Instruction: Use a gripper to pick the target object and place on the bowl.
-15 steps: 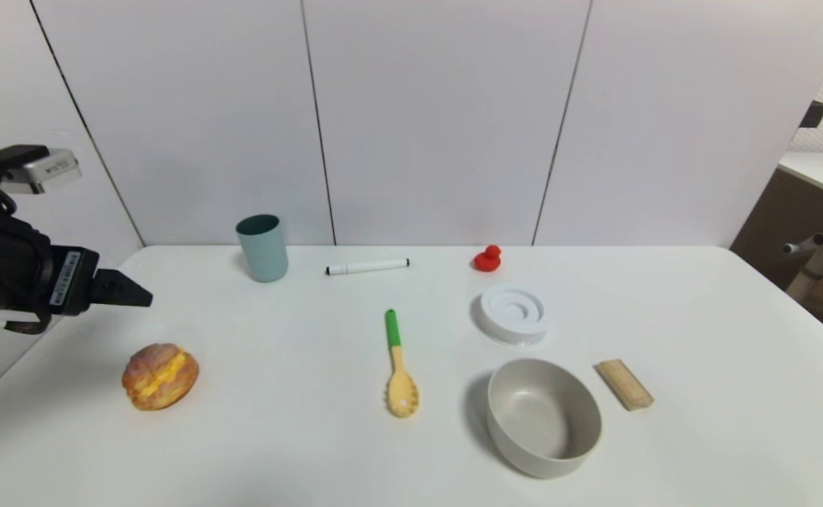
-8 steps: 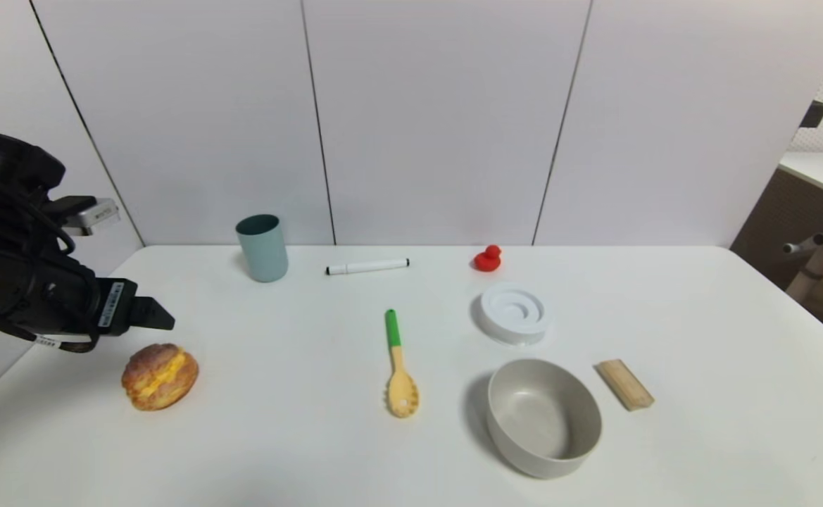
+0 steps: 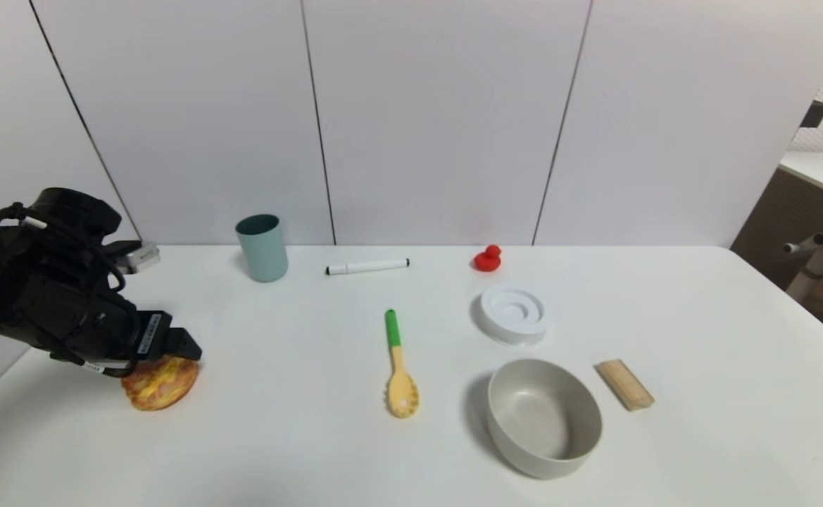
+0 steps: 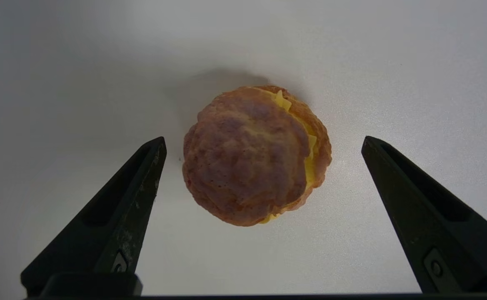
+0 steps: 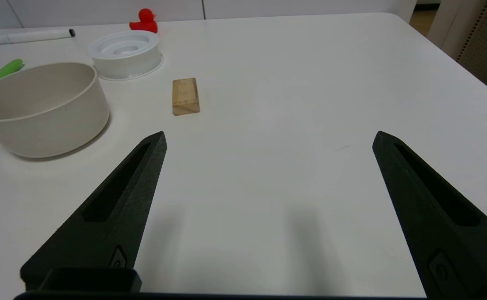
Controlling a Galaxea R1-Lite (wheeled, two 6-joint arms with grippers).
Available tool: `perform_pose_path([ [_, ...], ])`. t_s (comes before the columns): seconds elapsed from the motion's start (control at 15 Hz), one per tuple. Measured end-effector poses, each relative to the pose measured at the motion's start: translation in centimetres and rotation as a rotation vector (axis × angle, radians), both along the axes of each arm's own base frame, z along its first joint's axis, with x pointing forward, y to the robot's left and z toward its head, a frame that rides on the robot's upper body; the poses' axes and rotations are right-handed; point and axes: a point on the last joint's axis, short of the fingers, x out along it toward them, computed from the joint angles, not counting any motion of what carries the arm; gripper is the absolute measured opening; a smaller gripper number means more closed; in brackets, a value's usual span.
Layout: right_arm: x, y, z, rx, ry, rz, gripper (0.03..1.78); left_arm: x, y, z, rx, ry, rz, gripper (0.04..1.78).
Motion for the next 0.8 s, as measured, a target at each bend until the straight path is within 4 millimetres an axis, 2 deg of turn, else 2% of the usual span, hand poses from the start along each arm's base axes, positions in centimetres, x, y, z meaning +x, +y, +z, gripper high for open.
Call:
perform_pose_path([
  [0.4, 0.0, 0.0, 0.0, 0.000, 0.000, 0.000, 1.71, 1.0, 0.7, -1.4, 0.000, -0.007, 0.023, 1.69],
  [0.8, 0.0, 0.0, 0.0, 0.000, 0.000, 0.000, 1.71, 1.2, 1.4, -2.9, -0.002, -0.024, 0.045, 1.69],
])
